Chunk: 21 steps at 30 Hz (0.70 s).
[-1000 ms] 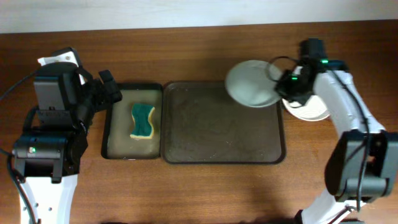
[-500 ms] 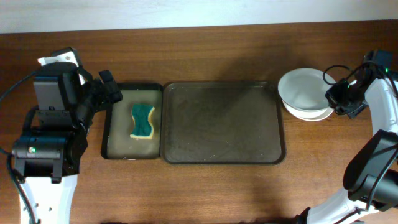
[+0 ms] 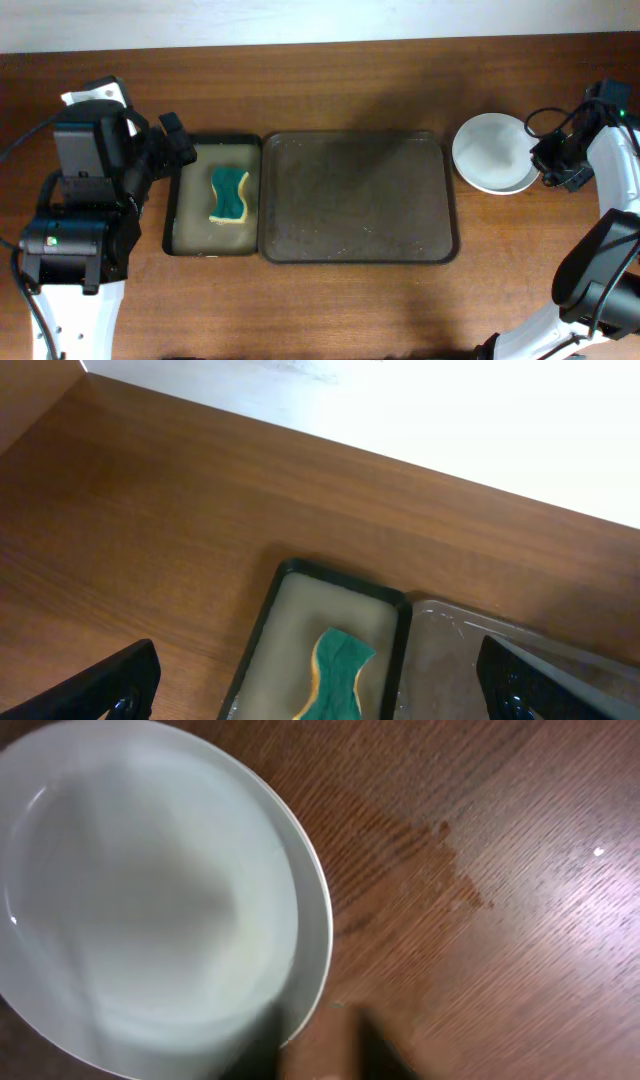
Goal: Clean dirty plates on tray and stack at the side
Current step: 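Place the plate on the stack at the right side, then release the plate and move the right gripper back over the tray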
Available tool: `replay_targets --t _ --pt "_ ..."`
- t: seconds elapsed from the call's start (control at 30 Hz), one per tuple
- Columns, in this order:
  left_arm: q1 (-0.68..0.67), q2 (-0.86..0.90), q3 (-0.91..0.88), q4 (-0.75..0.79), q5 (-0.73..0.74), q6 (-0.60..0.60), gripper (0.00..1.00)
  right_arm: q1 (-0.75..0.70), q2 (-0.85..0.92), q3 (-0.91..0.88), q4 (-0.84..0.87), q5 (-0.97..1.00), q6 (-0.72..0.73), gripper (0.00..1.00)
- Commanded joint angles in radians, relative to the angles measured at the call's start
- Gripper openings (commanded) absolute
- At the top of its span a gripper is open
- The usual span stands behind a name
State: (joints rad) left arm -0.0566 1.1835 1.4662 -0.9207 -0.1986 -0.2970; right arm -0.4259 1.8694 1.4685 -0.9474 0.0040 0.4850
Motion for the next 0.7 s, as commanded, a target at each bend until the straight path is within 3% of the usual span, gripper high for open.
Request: replay_targets --t 0.0,0.1,0.17,0.57,0.63,0.67 --pt "0.001 -0.01 0.003 0.002 0.003 -0.005 0.99 -0.006 -0.004 0.005 -0.027 -0.001 -0.114 0.75" --pt "0.001 -0.01 0.003 0.002 0.003 -0.005 0.99 0.014 -0.004 -0.012 -0.053 -0.121 -0.288 0.88" --pt "0.001 -0.01 0.003 0.002 0.003 -0.005 0.99 0.036 -0.004 -0.023 -0.053 -0.204 -0.299 0.91" --pt "0.001 -0.01 0.003 0.002 0.003 -0.005 0.99 0.413 -0.004 -0.077 -0.125 -0.138 -0.35 0.91" --pt "0.001 -0.01 0.003 0.002 0.003 -0.005 0.99 0.478 -0.004 -0.077 -0.127 -0.138 -0.35 0.87" --pt "0.001 -0.01 0.003 0.002 0.003 -0.005 0.99 0.498 -0.004 -0.077 -0.127 -0.138 -0.35 0.73"
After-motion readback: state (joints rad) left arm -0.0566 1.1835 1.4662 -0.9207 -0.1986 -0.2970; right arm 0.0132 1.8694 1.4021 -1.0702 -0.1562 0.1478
